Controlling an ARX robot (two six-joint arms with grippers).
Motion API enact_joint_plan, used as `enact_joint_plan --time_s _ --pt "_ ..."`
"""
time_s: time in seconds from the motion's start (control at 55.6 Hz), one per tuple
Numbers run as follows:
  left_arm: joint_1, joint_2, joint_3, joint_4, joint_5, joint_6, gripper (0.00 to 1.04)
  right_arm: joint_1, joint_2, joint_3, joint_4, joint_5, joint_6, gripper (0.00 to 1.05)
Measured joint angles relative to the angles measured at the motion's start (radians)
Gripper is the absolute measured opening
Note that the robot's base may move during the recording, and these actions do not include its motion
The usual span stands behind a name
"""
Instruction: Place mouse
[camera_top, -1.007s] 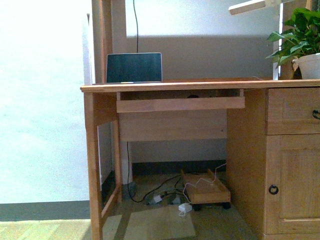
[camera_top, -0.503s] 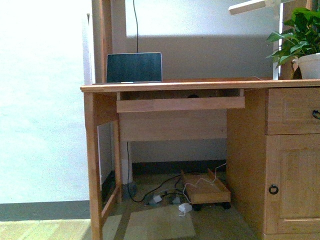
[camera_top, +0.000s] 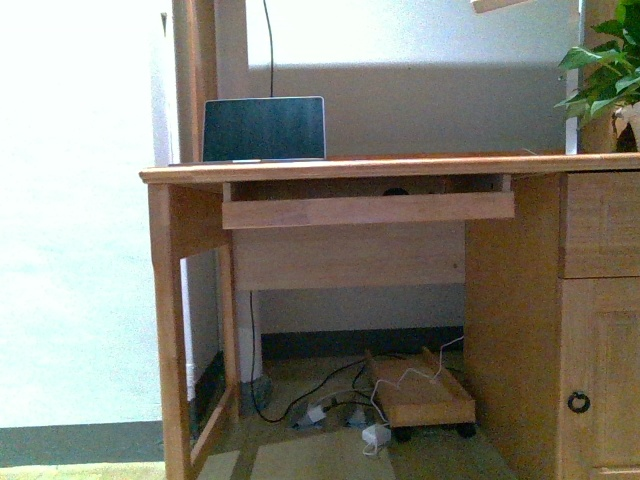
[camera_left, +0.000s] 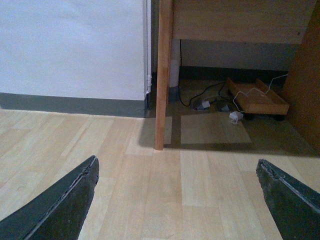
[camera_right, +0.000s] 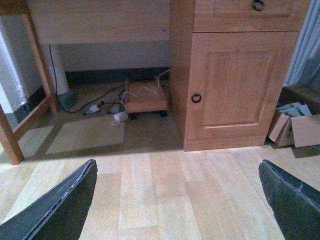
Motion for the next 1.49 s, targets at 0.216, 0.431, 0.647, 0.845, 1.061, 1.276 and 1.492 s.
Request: enact_joint_plan --time_s 0.216,0.431,0.647,0.845,1.061,1.276,1.492 --pt "0.0 0.0 0.0 0.0 0.0 0.0 0.97 0.0 0.0 0.0 0.0 0.0 0.0 0.97" --pt "0.0 0.0 0.0 0.0 0.0 0.0 0.97 0.0 0.0 0.0 0.0 0.0 0.0 0.97" --pt "0.0 0.0 0.0 0.0 0.0 0.0 0.97 0.0 0.0 0.0 0.0 0.0 0.0 0.97" --pt "0.0 0.0 0.0 0.0 0.0 0.0 0.97 0.0 0.0 0.0 0.0 0.0 0.0 0.97" --pt "0.0 0.0 0.0 0.0 0.0 0.0 0.97 0.0 0.0 0.0 0.0 -0.001 0.0 0.97" --pt "0.0 0.0 0.0 0.0 0.0 0.0 0.97 0.0 0.0 0.0 0.0 0.0 0.0 0.97" --pt "0.0 0.0 0.0 0.0 0.0 0.0 0.97 0.0 0.0 0.0 0.0 0.0 0.0 0.97"
